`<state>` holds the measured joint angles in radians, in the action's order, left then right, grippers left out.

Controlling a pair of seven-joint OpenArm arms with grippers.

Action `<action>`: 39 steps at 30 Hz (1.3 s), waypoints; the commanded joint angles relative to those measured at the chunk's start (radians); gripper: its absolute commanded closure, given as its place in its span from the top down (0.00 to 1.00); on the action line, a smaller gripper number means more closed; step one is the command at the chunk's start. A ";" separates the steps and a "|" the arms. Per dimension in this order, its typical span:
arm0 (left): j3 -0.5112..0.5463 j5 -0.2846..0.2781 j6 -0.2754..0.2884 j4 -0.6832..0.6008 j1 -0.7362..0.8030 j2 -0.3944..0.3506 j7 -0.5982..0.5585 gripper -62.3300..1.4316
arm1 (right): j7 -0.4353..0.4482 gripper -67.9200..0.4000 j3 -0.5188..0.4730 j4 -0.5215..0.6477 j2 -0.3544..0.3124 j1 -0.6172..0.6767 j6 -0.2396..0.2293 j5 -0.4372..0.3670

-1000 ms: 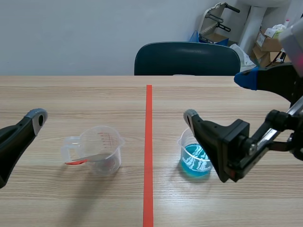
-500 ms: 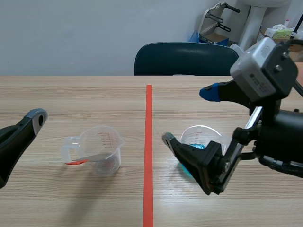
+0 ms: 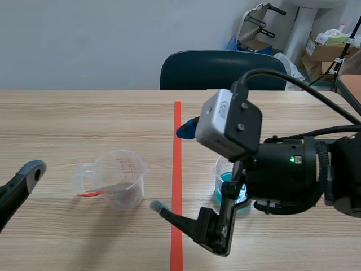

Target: Do the redox reaction experiment

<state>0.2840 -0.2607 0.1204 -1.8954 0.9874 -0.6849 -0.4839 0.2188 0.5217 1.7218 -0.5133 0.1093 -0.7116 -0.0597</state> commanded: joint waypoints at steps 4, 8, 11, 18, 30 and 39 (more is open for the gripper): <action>0.060 -0.008 0.002 0.016 0.066 0.000 -0.088 1.00 | 0.092 1.00 0.109 -0.043 -0.007 -0.097 0.008 0.071; 0.101 -0.007 0.020 0.031 0.120 0.000 -0.155 1.00 | 0.139 1.00 0.202 -0.095 -0.001 -0.164 0.051 0.126; 0.130 0.003 0.057 0.032 0.146 -0.001 -0.169 1.00 | 0.167 1.00 0.243 -0.133 0.021 -0.205 0.095 0.151; 0.147 0.021 0.108 0.066 0.149 -0.054 -0.174 1.00 | 0.173 1.00 0.303 -0.238 0.127 -0.275 0.099 0.200; 0.158 0.084 0.143 0.230 0.166 -0.084 -0.357 1.00 | 0.146 1.00 0.337 -0.304 0.237 -0.323 0.121 0.259; 0.203 0.162 0.139 0.344 0.220 -0.084 -0.535 1.00 | 0.147 0.62 0.337 -0.304 0.242 -0.328 0.122 0.259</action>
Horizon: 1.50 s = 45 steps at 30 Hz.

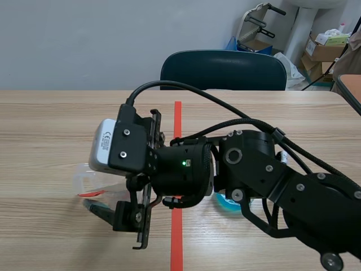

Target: Do the redox reaction experiment

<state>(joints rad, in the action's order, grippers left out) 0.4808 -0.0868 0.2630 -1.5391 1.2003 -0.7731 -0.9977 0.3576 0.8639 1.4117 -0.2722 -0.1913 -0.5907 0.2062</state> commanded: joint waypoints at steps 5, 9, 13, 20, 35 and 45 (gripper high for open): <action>0.014 0.026 -0.006 0.035 0.019 0.005 -0.083 1.00 | 0.024 0.47 -0.005 0.006 0.000 -0.027 0.039 -0.007; 0.014 0.032 -0.005 0.063 0.019 0.005 -0.092 1.00 | 0.036 0.34 -0.005 0.006 -0.002 -0.027 0.053 -0.007; 0.014 0.032 -0.005 0.068 0.019 0.005 -0.096 1.00 | 0.054 0.20 -0.007 0.006 -0.003 -0.027 0.053 -0.007; 0.014 0.032 -0.005 0.066 0.019 0.005 -0.158 1.00 | 0.072 0.02 -0.012 0.008 -0.005 -0.028 0.053 -0.008; 0.013 0.107 0.047 -0.025 0.010 0.004 -0.124 1.00 | -0.108 0.02 -0.114 0.142 -0.005 -0.027 -0.079 -0.187; 0.009 0.106 0.047 -0.064 -0.006 0.002 -0.089 1.00 | -0.512 0.02 -0.125 0.283 0.024 -0.106 -0.095 -0.518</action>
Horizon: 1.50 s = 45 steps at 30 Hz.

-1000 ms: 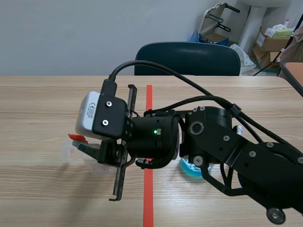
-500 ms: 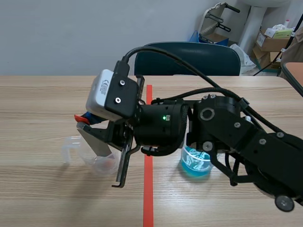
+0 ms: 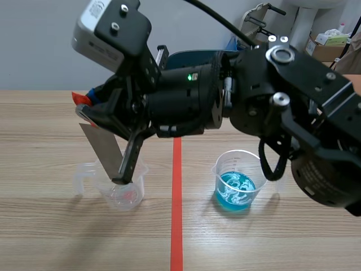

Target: Do the redox reaction experiment

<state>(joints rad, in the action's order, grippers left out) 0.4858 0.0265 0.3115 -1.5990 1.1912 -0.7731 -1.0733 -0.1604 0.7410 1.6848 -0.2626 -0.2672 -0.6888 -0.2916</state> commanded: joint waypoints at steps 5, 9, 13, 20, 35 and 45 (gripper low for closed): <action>0.004 -0.006 -0.002 -0.004 0.003 0.008 -0.008 1.00 | -0.176 0.02 -0.003 0.042 0.039 -0.080 0.016 -0.179; 0.004 -0.006 -0.002 -0.004 0.003 0.011 -0.007 1.00 | -0.283 0.02 -0.003 0.088 0.041 -0.116 0.074 -0.288; 0.004 -0.006 -0.002 -0.004 0.003 0.010 -0.007 1.00 | -0.385 0.02 -0.003 0.148 0.041 -0.151 0.134 -0.375; 0.004 -0.006 -0.002 -0.004 0.003 0.010 -0.007 1.00 | -0.447 0.02 -0.003 0.222 0.041 -0.182 0.185 -0.420; 0.004 -0.006 -0.002 -0.004 0.003 0.010 -0.006 1.00 | -0.455 0.02 -0.003 0.222 0.041 -0.182 0.200 -0.421; 0.004 -0.006 -0.002 -0.004 0.003 0.010 -0.006 1.00 | -0.455 0.02 -0.003 0.222 0.041 -0.181 0.200 -0.420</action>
